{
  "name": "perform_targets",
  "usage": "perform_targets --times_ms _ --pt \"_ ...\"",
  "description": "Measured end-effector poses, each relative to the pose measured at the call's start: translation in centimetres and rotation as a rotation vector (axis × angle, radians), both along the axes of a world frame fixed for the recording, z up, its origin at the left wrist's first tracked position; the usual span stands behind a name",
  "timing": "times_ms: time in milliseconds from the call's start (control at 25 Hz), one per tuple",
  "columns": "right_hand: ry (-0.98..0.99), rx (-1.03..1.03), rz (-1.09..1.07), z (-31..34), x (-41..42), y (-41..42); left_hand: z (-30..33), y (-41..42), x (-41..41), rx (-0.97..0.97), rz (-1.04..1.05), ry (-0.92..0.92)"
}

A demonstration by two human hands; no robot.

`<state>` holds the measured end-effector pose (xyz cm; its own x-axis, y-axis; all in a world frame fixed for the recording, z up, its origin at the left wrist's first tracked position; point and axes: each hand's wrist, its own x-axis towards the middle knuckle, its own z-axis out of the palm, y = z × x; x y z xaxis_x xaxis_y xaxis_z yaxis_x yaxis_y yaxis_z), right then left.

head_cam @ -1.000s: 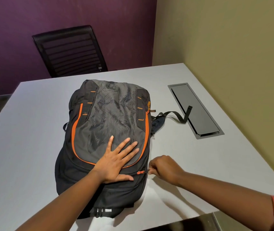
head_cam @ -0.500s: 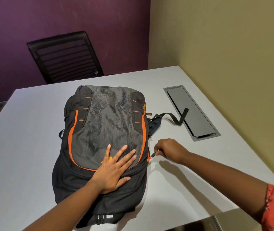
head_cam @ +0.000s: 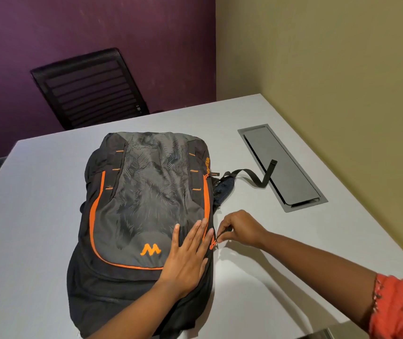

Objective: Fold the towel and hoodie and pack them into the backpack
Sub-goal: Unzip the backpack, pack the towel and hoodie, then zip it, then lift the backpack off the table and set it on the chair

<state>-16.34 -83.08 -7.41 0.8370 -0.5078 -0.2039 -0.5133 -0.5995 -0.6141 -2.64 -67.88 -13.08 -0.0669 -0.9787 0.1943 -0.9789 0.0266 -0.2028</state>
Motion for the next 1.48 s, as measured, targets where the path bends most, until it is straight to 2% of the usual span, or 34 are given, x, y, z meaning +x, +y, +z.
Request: perform_targets --times_ms 440,840,1040,1160,1240,1320,1400,1480 --pt "-0.025 0.003 -0.033 1.0 2.2 -5.0 -1.6 0.1 -0.1 -0.046 0.016 -0.026" --pt "-0.149 -0.027 -0.373 0.8 4.8 -9.4 -2.5 0.3 -0.1 0.02 0.02 -0.058" --pt "-0.119 -0.028 -0.518 0.6 6.6 -9.8 -2.2 0.3 -0.2 0.041 0.023 -0.056" --pt "-0.069 0.021 -0.595 1.0 7.5 -9.0 -1.5 0.6 -0.2 0.025 0.005 -0.012" --pt "-0.13 -0.04 -0.656 1.7 7.8 -8.2 -0.5 0.8 -0.3 0.007 0.002 0.048" --pt "-0.251 -0.193 -0.616 2.3 8.2 -6.9 1.4 -0.2 0.4 -0.063 0.098 0.09" --pt "-0.349 -0.227 -0.49 2.5 8.8 -5.0 3.5 -2.1 2.6 -0.127 0.295 0.118" --pt "-0.308 -0.202 -0.281 2.2 9.4 -2.4 5.1 -3.5 5.9 -0.101 0.45 0.148"
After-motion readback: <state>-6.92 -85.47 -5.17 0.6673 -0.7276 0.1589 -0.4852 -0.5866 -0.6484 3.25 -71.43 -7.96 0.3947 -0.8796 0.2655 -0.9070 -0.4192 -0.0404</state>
